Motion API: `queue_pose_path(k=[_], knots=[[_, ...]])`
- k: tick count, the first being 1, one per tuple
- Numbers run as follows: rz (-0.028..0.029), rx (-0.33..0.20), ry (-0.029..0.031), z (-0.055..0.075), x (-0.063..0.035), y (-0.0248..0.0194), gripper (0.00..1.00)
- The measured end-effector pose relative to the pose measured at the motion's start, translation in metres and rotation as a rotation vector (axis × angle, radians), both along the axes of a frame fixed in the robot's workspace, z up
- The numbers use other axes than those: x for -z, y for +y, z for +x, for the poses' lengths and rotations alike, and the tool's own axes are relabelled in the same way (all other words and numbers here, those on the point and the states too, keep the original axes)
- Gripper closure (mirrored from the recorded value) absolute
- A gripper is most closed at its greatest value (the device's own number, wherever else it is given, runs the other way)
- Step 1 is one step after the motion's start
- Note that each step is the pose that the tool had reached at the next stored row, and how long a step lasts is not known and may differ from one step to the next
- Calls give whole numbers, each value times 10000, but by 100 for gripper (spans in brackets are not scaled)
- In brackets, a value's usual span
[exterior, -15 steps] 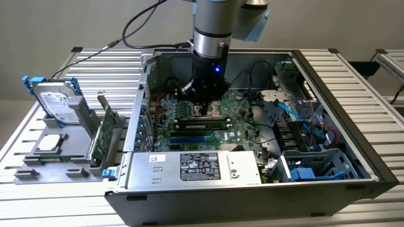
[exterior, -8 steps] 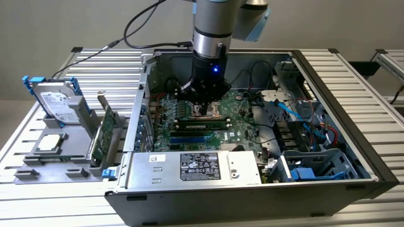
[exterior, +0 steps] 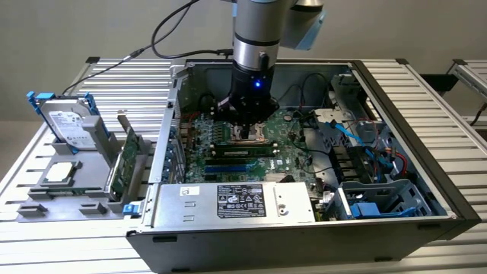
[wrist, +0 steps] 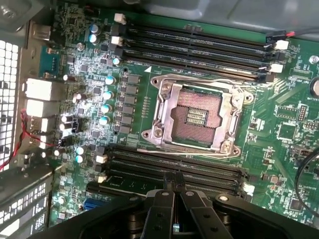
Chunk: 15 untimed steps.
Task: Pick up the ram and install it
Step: 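Press down the ram until it locks into place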
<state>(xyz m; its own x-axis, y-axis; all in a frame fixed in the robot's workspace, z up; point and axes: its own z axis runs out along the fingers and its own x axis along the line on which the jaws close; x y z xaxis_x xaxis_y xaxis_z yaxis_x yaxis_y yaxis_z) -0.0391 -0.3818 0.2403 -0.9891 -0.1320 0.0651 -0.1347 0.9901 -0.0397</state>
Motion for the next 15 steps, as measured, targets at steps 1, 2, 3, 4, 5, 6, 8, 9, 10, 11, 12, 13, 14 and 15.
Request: queue_pose_path(k=[1, 2, 3, 4, 5, 6, 8, 9, 10, 11, 12, 13, 14, 15], knots=[[0, 132, -3, 0, 0, 0, 89], [-1, 266, -5, 0, 1, 0, 89], [-3, 294, -6, 0, 1, 0, 89], [-2, 294, -5, 0, 1, 0, 89], [-2, 294, -5, 0, 1, 0, 89], [-3, 294, -4, 0, 1, 0, 89], [-2, 294, -5, 0, 1, 0, 89], [-2, 295, -5, 0, 1, 0, 89], [-2, 294, -5, 0, 1, 0, 89], [-2, 295, -5, 0, 1, 0, 89], [-2, 294, -5, 0, 1, 0, 89], [-3, 294, -5, 0, 1, 0, 89], [-3, 295, -4, 0, 1, 0, 89], [-3, 294, -5, 0, 1, 0, 89]])
